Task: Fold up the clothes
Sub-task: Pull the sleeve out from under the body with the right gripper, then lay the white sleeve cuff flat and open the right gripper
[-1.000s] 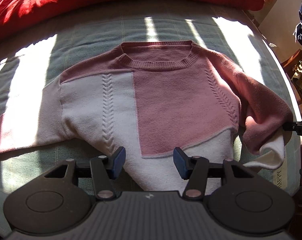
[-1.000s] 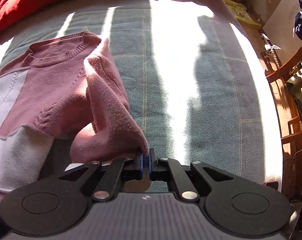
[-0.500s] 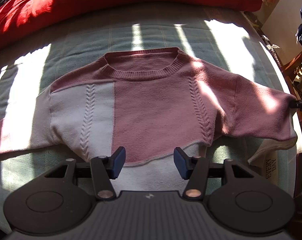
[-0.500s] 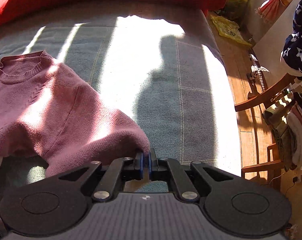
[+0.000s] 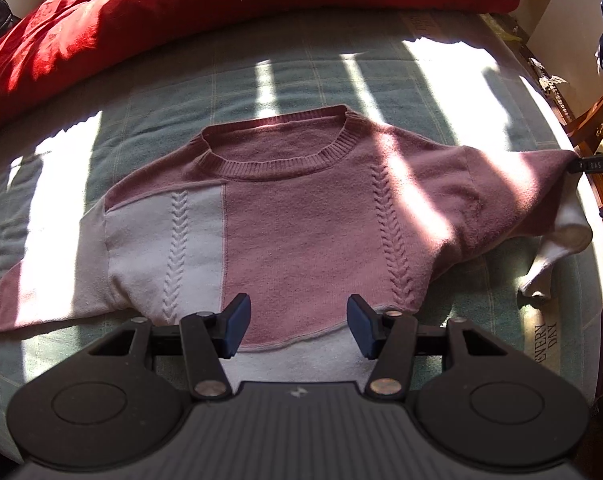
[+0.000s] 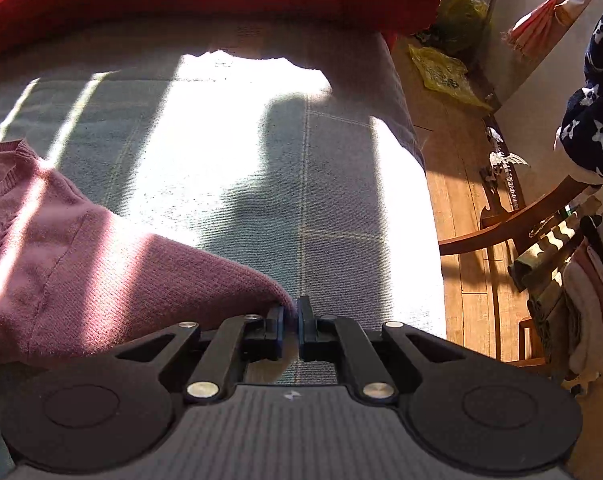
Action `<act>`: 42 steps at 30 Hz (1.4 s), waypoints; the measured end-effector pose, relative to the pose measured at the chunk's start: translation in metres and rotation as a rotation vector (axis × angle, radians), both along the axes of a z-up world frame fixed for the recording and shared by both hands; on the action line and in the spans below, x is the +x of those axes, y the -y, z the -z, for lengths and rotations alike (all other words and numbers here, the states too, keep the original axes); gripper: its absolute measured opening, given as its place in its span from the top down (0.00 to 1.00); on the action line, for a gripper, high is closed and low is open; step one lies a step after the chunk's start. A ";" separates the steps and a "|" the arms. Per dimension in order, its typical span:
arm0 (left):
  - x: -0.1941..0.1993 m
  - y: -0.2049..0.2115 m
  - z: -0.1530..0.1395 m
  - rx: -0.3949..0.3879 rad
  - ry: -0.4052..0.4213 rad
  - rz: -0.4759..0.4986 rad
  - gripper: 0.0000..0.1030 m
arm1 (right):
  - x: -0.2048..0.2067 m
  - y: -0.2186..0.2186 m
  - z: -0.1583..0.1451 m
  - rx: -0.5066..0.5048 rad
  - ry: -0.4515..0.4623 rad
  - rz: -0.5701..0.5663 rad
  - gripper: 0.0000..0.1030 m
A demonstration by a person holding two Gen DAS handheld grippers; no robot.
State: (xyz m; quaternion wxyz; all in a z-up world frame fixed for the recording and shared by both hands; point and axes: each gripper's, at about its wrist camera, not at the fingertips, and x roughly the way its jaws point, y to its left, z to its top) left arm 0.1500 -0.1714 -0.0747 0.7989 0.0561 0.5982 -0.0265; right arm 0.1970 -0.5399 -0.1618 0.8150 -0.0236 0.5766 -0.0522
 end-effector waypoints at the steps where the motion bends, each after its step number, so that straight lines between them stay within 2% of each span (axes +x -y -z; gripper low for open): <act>1: 0.001 0.003 0.001 -0.001 -0.002 0.008 0.47 | 0.001 0.002 0.000 0.014 0.002 0.007 0.86; 3: 0.003 0.010 0.003 -0.004 -0.006 0.025 0.47 | -0.001 0.005 -0.003 0.022 0.014 0.018 0.78; 5: 0.005 0.017 0.004 -0.007 -0.010 0.042 0.47 | -0.007 0.010 -0.009 0.022 0.036 0.027 0.76; 7: 0.007 0.023 0.006 -0.010 -0.014 0.058 0.47 | -0.017 0.019 -0.014 0.050 0.052 0.060 0.68; 13: 0.013 0.043 0.011 -0.018 -0.026 0.108 0.47 | -0.061 0.049 -0.011 0.150 0.046 0.230 0.68; 18: 0.015 0.056 0.015 -0.016 -0.035 0.143 0.47 | -0.096 0.059 0.027 0.238 -0.015 0.379 0.68; 20: 0.015 0.061 0.017 -0.009 -0.042 0.156 0.46 | -0.105 0.055 0.043 0.304 -0.018 0.421 0.68; 21: 0.014 0.062 0.018 -0.005 -0.046 0.159 0.45 | -0.107 0.052 0.049 0.328 -0.014 0.438 0.63; 22: 0.013 0.063 0.018 0.000 -0.049 0.163 0.45 | -0.107 0.047 0.054 0.349 -0.010 0.454 0.53; 25: 0.011 0.066 0.021 0.011 -0.059 0.169 0.43 | -0.107 0.033 0.065 0.419 0.011 0.486 0.47; 29: 0.008 0.068 0.026 0.022 -0.071 0.171 0.43 | -0.099 0.006 0.074 0.405 0.012 0.457 0.43; 34: 0.006 0.070 0.032 0.023 -0.083 0.171 0.42 | -0.095 -0.018 0.078 0.288 0.022 0.411 0.39; 35: 0.005 0.071 0.033 0.022 -0.084 0.173 0.42 | -0.095 -0.021 0.077 0.274 0.023 0.400 0.40; 36: 0.005 0.072 0.033 0.021 -0.085 0.174 0.42 | -0.094 -0.024 0.076 0.259 0.023 0.386 0.44; 39: 0.005 0.074 0.033 0.015 -0.082 0.179 0.42 | -0.094 -0.024 0.071 0.269 0.011 0.326 0.89; 42: 0.006 0.076 0.029 0.012 -0.070 0.183 0.42 | -0.096 -0.017 0.060 0.247 0.018 0.311 0.91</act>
